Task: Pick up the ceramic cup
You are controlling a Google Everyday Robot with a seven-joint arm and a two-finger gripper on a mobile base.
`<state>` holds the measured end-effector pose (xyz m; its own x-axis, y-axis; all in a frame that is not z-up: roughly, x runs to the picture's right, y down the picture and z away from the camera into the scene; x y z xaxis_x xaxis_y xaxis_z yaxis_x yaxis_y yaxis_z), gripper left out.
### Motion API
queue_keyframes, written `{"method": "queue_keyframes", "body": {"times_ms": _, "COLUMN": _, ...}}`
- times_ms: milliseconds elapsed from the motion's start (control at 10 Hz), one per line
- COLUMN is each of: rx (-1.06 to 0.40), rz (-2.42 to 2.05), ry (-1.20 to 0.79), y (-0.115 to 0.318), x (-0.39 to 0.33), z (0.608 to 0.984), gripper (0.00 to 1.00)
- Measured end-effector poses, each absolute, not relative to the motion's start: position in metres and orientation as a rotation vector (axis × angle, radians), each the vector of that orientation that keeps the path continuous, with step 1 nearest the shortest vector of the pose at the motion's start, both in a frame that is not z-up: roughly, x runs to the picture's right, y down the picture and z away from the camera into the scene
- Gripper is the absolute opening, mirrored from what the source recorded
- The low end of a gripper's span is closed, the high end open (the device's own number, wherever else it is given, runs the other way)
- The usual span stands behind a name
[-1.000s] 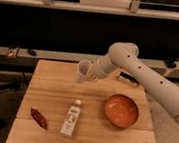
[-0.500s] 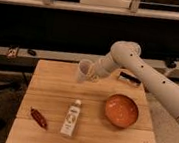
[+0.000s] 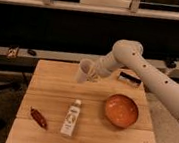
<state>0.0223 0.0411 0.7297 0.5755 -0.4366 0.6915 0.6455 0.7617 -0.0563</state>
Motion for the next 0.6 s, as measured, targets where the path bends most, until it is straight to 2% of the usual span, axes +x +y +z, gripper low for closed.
{"method": "queue_keyframes", "body": {"times_ms": 600, "rx": -0.319, "rz": -0.648, "ry": -0.718, "y": 0.0369, "x": 0.0267, "z": 0.7189, "gripper": 0.04}}
